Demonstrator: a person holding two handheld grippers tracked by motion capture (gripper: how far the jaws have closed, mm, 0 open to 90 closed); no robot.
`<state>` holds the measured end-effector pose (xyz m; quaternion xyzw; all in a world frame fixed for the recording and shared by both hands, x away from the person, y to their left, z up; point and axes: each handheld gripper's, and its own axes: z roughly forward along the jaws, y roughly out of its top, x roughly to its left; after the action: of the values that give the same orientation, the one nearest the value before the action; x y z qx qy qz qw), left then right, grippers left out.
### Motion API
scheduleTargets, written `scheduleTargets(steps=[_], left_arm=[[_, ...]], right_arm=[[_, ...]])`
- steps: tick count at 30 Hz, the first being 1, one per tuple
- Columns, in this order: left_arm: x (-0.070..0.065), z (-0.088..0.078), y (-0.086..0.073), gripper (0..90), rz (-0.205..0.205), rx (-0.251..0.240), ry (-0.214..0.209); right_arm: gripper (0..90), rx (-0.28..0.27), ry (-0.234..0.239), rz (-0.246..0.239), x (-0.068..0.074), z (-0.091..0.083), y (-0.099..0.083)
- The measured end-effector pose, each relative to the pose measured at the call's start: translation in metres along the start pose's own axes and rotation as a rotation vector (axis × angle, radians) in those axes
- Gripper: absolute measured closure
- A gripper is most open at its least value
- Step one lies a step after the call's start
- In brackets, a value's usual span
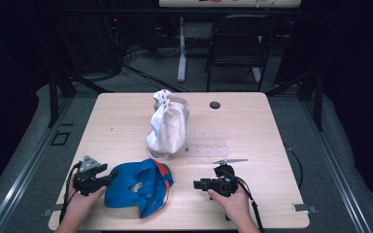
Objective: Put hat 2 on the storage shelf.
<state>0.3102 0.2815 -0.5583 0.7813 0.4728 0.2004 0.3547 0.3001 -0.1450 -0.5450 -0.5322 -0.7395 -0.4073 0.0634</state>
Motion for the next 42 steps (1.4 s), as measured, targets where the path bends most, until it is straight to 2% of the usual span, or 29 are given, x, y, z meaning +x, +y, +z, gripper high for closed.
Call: scheduleTargets(steps=[3,7,13,14,17,20,24,27,33,37,42], left_arm=[[-0.002,0.001,-0.001,47.8,-0.002,0.008,-0.008],[-0.005,0.001,-0.002,47.8,0.015,-0.001,-0.006],[-0.006,-0.001,-0.002,47.8,0.020,-0.007,-0.001],[-0.006,-0.001,-0.002,47.8,0.022,-0.008,0.000],[-0.006,-0.001,-0.001,47.8,0.020,-0.015,-0.004],[-0.007,-0.001,-0.001,47.8,0.020,-0.019,-0.004],[-0.006,-0.002,-0.001,47.8,0.026,-0.017,-0.004],[-0.005,-0.002,-0.001,47.8,0.022,-0.016,-0.002],[-0.005,-0.003,-0.001,47.8,0.020,-0.020,-0.001],[-0.005,-0.003,-0.001,47.8,0.024,-0.018,0.001],[-0.004,-0.003,-0.001,47.8,0.020,-0.015,0.002]], right_arm=[[59.2,0.006,0.034,0.015,0.002,0.005,0.000],[58.3,0.021,0.072,0.020,0.007,0.015,0.001],[58.3,0.094,0.120,-0.006,0.020,0.037,0.002],[58.3,0.109,0.123,-0.002,0.023,0.039,0.003],[57.5,0.108,0.177,0.022,0.028,0.049,0.005],[56.9,0.110,0.181,0.029,0.032,0.060,0.007],[57.2,0.132,0.220,0.057,0.033,0.071,0.007],[57.2,0.154,0.219,0.045,0.035,0.076,0.006],[57.9,0.177,0.226,0.064,0.037,0.084,0.003],[60.7,0.184,0.247,0.067,0.037,0.085,0.002],[65.0,0.153,0.291,0.093,0.038,0.079,0.005]])
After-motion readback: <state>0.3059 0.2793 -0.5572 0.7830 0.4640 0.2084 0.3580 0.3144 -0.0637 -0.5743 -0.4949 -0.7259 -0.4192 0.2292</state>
